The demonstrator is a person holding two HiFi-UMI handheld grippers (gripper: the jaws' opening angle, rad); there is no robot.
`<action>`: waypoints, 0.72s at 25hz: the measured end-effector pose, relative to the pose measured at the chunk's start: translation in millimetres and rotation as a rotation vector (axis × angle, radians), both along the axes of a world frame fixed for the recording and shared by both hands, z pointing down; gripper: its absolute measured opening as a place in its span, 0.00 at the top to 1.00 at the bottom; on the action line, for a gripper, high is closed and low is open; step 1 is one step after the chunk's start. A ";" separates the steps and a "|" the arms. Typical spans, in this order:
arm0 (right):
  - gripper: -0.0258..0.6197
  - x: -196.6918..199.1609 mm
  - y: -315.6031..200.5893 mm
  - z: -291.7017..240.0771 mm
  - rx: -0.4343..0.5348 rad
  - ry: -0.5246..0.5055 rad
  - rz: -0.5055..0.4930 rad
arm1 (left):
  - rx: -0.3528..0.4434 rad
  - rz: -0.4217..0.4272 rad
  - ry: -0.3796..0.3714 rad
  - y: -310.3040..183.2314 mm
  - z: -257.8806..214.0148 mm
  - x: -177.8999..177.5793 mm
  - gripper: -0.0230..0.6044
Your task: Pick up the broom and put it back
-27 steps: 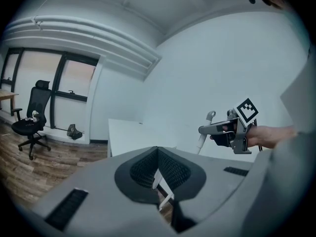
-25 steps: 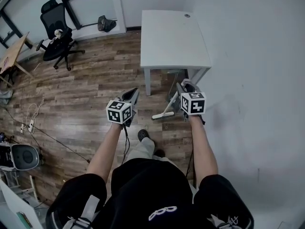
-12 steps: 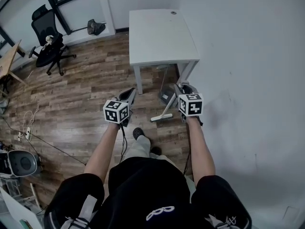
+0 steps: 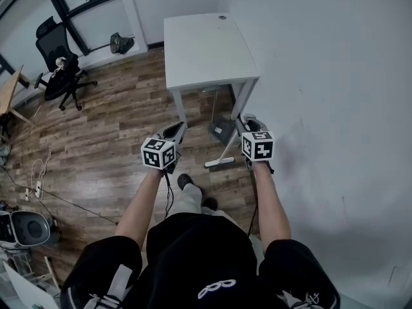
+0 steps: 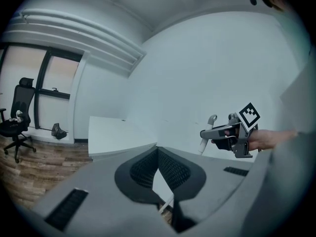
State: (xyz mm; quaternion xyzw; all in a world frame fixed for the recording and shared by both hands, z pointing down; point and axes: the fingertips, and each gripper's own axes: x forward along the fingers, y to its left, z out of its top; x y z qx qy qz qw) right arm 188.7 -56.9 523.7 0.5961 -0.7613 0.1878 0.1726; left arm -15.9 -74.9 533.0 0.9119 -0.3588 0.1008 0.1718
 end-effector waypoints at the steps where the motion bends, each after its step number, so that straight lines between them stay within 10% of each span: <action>1: 0.78 2.7 2.8 0.2 -0.001 0.000 0.006 | -0.001 0.005 0.000 1.6 0.0 2.1 0.95; 18: 0.78 42.9 30.5 11.0 -0.026 -0.005 0.093 | -0.031 0.109 -0.001 12.8 9.0 47.8 0.95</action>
